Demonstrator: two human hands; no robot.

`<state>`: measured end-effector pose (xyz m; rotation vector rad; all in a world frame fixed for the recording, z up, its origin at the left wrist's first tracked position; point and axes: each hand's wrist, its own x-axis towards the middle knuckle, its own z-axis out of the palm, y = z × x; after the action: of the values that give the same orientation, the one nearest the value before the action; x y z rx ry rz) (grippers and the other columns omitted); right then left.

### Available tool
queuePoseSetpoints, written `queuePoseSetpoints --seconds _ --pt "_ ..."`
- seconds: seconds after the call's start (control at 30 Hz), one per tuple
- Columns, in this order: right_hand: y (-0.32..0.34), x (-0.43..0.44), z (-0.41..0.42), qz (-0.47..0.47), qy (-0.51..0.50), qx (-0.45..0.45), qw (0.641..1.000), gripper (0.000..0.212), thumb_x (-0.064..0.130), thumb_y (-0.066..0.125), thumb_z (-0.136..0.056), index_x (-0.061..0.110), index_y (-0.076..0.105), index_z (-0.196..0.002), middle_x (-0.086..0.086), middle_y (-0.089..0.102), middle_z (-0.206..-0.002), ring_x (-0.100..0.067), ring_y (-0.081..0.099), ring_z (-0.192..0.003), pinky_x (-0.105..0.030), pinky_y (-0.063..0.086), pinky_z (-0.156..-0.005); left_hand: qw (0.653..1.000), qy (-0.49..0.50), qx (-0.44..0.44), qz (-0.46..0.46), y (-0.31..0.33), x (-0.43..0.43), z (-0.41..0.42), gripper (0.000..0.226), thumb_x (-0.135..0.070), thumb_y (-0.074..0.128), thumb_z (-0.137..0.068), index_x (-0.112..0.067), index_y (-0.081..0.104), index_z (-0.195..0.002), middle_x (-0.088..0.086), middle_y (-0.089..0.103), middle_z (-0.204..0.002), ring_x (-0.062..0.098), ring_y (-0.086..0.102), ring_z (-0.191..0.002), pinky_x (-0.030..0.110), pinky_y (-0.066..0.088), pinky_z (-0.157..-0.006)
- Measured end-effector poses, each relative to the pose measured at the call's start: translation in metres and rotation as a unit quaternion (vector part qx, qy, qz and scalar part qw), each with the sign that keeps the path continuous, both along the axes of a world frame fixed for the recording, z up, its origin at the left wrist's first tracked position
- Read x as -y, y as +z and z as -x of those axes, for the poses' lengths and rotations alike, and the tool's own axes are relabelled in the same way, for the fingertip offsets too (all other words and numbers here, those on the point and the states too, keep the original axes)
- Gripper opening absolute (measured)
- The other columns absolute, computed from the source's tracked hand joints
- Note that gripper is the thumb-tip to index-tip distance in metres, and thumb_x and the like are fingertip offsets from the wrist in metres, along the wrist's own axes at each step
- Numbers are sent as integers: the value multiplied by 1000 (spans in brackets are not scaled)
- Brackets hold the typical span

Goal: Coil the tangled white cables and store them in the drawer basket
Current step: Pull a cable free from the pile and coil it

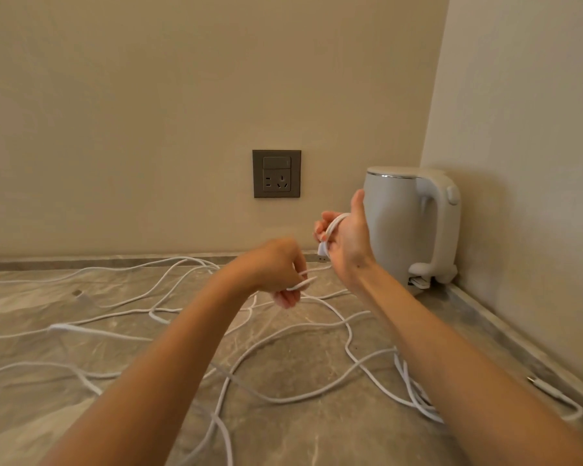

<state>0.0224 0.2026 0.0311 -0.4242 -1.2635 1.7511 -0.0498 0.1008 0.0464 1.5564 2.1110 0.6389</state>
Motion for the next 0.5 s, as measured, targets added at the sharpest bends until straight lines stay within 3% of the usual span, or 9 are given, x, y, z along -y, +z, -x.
queuePoseSetpoints --seconds 0.13,0.23,0.4,0.5 --pt "-4 -1 2 -107 -77 128 983 68 61 9 -94 10 48 -70 -5 46 -57 -12 43 -55 -27 35 -64 996 39 -46 -67 1 -4 -1 11 -2 51 -92 -5 57 -83 10 62 -68 15 63 -52 24 56 -58" --pt "-9 2 2 -198 -92 218 951 67 58 7 -94 12 42 -61 -5 42 -56 -16 41 -57 -33 37 -73 977 39 -173 -122 2 -3 -2 6 -1 56 -87 -6 59 -87 4 60 -71 23 67 -67 28 55 -65" --pt "-15 3 3 -267 -52 312 910 74 66 1 -86 13 36 -49 -1 39 -46 -17 42 -53 -36 42 -74 945 58 -281 -158 1 -4 1 8 -3 61 -85 -3 65 -93 12 63 -91 26 63 -77 35 54 -76" --pt "-15 -2 0 -241 38 375 894 82 79 -9 -65 12 35 -47 -2 38 -43 -15 36 -46 -31 38 -61 929 96 -295 -202 1 -6 9 9 -4 62 -85 -1 69 -91 16 66 -86 29 64 -74 37 55 -75"
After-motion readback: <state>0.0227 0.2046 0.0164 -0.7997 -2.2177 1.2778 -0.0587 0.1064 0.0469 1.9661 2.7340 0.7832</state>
